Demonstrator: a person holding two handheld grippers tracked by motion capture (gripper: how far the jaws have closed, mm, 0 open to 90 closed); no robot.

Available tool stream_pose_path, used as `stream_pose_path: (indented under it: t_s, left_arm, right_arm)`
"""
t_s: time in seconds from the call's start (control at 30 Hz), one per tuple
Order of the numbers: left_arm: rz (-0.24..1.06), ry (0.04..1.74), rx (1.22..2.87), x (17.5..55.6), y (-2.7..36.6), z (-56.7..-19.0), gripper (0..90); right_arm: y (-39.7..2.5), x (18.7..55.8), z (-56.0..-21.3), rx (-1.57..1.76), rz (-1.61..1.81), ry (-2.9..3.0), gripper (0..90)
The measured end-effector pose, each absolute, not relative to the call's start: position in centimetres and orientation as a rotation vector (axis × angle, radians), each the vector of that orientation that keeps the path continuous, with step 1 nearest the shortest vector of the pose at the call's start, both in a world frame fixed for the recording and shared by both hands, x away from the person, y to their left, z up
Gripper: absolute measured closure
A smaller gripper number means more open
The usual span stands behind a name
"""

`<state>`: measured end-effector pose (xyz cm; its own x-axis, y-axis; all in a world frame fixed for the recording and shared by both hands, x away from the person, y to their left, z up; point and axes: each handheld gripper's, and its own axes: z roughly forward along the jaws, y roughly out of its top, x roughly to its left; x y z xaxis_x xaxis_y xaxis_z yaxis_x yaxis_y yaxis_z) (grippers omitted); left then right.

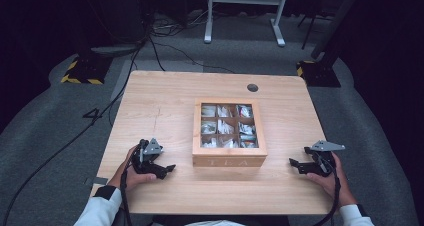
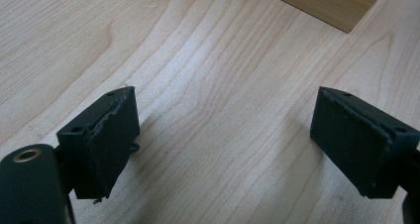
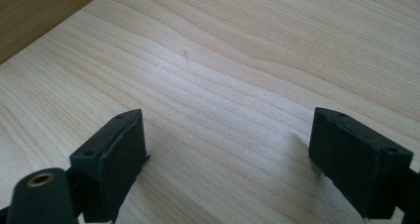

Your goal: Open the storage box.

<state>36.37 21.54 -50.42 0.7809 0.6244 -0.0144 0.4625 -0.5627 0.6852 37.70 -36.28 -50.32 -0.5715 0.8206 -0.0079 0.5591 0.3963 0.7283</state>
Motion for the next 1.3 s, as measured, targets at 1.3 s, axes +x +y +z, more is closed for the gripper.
stream_pose_path:
  t_s: [1.3]
  left_arm:
    - [0.301, 0.811, 2.269, 36.4, 21.5, -50.4, 11.8]
  right_arm:
    - [-28.9, 34.5, -45.3, 0.842, 1.222, 2.347, 35.7]
